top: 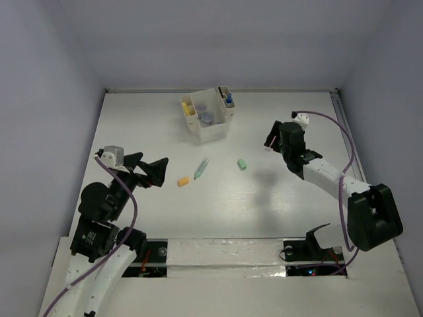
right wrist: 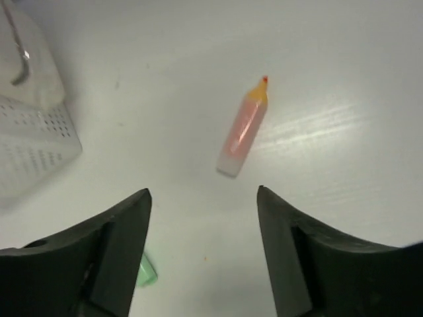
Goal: Sort the stationery into containers
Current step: Pick up the pen from the center of the board.
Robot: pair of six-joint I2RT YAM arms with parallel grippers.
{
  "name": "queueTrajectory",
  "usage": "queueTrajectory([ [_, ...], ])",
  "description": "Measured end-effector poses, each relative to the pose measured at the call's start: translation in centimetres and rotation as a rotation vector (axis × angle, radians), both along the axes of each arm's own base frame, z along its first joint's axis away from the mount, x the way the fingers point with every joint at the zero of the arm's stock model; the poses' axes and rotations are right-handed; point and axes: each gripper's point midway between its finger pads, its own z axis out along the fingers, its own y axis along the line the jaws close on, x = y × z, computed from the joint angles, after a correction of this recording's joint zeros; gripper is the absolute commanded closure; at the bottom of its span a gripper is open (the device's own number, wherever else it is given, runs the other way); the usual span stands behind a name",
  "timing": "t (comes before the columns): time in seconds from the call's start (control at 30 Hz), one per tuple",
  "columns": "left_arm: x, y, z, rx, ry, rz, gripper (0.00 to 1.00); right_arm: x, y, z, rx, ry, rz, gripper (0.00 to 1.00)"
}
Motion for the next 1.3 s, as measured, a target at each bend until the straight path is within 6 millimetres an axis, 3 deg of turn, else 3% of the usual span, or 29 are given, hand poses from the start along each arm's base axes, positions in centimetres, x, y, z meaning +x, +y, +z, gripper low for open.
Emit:
queueTrajectory([
  [0.17,-0.3,-0.2,0.2,-0.003,-0.009,-0.013,0.01,-1.3,-1.6,-3.4,0.009,0.127,-0.015,0.16],
  [0.47,-0.6,-0.4,0.3,-0.007,-0.017,-0.029,0.01,1.0,-2.7,-11.3,-0.023,0.379,-0.026,0.17],
  [0.63,-0.7,-0.5,0.4,-0.007,-0.019,-0.032,0.01,3.9,-2.2,-11.8,-0.048,0.398,-0.014,0.21],
  [0.77,-0.8,-0.6,0.4,-0.008,-0.02,-0.039,0.01,5.9,-2.0,-11.7,-0.063,0.4,-0.015,0.33],
  [0.9,-0.9,-0.5,0.5,-0.01,-0.026,-0.039,0.01,6.4,-2.3,-12.2,-0.089,0.417,-0.022,0.44],
  [1.3,-1.0,-0.6,0.6,-0.012,-0.028,-0.044,0.01,7.3,-2.9,-12.4,-0.154,0.468,-0.035,0.42],
])
